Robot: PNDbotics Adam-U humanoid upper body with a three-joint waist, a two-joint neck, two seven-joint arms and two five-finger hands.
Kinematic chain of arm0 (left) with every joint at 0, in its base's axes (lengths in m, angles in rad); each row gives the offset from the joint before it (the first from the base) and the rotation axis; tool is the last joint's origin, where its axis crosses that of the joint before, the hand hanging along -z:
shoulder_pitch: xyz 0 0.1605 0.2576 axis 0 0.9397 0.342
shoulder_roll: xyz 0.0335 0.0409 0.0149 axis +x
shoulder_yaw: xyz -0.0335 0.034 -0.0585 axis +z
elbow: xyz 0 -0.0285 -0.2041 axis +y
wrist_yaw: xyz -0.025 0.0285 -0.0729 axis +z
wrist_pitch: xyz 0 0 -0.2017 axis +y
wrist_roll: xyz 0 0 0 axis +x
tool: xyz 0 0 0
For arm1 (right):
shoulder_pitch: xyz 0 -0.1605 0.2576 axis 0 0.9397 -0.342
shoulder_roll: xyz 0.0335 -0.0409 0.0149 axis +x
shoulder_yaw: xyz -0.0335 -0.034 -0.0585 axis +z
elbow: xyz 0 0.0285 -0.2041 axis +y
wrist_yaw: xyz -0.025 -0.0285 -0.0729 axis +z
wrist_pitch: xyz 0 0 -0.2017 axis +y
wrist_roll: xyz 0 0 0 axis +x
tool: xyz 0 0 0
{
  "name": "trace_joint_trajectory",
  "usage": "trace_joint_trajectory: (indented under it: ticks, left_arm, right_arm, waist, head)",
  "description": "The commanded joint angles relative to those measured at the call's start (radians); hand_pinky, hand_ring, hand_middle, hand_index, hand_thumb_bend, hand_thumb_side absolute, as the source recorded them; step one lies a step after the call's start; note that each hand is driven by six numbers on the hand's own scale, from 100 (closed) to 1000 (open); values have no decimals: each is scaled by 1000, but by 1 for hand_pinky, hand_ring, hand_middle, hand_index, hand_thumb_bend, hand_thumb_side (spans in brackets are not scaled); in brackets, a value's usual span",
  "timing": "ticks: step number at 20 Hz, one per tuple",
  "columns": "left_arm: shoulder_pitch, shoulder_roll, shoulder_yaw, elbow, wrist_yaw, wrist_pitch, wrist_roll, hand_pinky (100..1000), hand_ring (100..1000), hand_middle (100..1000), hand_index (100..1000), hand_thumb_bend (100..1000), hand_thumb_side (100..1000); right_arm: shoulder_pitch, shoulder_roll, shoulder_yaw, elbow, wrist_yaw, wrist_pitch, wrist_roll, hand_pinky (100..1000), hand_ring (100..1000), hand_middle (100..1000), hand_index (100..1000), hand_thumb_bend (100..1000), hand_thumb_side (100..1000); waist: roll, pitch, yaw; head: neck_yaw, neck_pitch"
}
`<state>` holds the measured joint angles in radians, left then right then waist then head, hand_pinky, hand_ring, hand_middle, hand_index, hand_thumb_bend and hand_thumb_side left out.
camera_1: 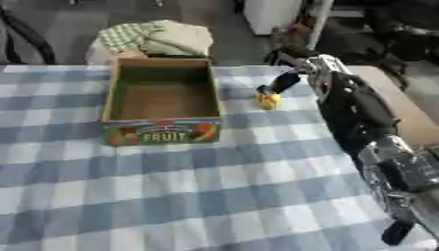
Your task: Pick up objects on the table and place them in the box.
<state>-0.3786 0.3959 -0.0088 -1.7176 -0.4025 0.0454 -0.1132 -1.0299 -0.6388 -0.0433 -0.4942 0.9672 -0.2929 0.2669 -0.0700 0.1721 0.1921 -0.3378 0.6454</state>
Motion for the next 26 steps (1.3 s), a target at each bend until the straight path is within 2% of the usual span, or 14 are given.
trace_joint_trajectory:
  ticks: [1,7,15,18,26]
  left_arm:
    - [-8,18,12,-8,-1,0,2,754,565,500,637,520,158]
    - [-7,18,13,-7,-1,0,2,754,565,500,637,521,158]
    - [-6,17,14,-6,-1,-1,2,753,564,499,636,522,158]
    - [-6,15,13,-6,-1,-1,2,753,563,499,636,522,158]
    - [-1,10,11,-3,0,-3,0,753,562,498,636,522,160]
  right_arm:
    - [-22,-40,-3,-2,12,2,20,867,841,782,864,455,384]
    - [-20,-41,-4,12,66,16,81,870,848,787,863,473,388]
    - [-11,-39,-9,43,99,47,73,867,846,785,861,481,391]
    - [-4,-38,-10,52,104,57,52,865,844,782,857,487,384]
    - [16,-26,-8,63,124,84,-71,858,838,780,853,494,367]
  waist:
    - [5,-20,-1]
    - [7,-20,-2]
    - [12,-19,-1]
    - [15,-17,1]
    - [27,-14,10]
  head:
    - [-5,2]
    - [-7,2]
    - [-11,3]
    - [-12,2]
    - [-17,7]
